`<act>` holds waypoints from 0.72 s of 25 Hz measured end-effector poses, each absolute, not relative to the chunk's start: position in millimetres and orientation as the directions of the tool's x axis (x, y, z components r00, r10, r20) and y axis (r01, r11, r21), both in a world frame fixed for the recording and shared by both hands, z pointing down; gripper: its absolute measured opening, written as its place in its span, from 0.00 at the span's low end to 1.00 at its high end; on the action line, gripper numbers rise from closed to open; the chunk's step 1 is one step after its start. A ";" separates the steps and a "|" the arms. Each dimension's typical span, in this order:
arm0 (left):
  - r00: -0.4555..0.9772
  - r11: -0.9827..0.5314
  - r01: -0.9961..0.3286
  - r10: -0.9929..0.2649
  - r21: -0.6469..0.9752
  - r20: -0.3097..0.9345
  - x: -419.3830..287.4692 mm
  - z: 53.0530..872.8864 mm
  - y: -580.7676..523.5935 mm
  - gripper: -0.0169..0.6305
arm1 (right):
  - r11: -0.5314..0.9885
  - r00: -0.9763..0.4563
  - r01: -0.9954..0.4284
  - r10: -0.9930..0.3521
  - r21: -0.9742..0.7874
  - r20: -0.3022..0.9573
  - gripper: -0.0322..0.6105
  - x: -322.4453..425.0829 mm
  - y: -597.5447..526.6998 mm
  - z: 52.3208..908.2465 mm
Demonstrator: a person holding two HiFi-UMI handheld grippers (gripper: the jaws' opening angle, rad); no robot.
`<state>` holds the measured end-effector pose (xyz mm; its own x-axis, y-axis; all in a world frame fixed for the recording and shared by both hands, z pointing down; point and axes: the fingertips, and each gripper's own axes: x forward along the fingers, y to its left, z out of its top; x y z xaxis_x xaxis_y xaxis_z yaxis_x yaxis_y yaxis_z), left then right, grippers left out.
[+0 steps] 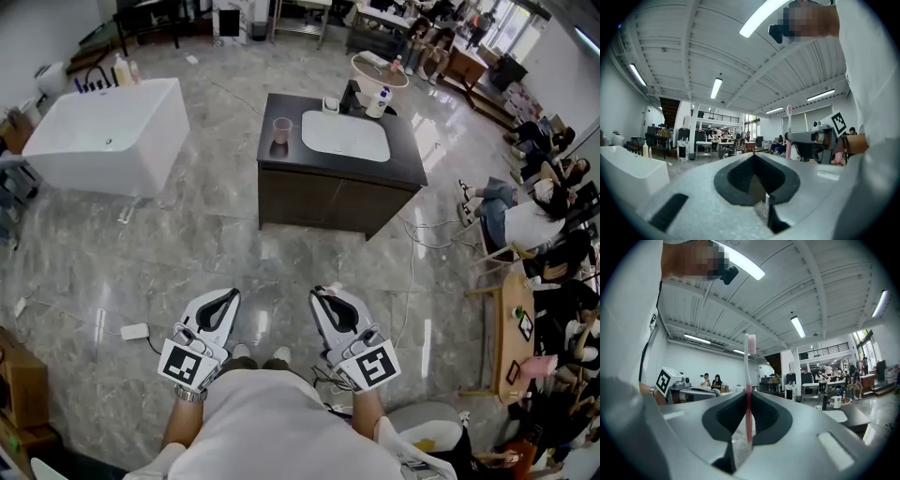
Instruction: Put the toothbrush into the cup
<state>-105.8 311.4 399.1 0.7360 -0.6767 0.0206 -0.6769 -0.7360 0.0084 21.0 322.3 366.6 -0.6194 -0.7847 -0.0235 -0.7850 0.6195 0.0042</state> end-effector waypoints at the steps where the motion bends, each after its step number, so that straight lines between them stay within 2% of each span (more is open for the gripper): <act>1: 0.738 -0.738 -0.675 -0.675 0.006 0.021 -103.7 399.3 310.8 0.02 | 0.618 -0.618 -0.786 -0.786 0.002 -0.028 0.11 22.7 321.2 366.7; 18: 0.770 -0.770 -0.637 -0.634 0.032 0.068 -19.3 414.8 297.3 0.02 | 0.558 -0.553 -0.826 -0.829 -0.077 -0.077 0.11 111.0 318.5 386.7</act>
<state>-19.3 297.3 414.8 0.7701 -0.6343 0.0681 -0.6371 -0.7701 0.0318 111.0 318.5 386.7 -0.5533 -0.8294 -0.0770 -0.8262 0.5582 -0.0765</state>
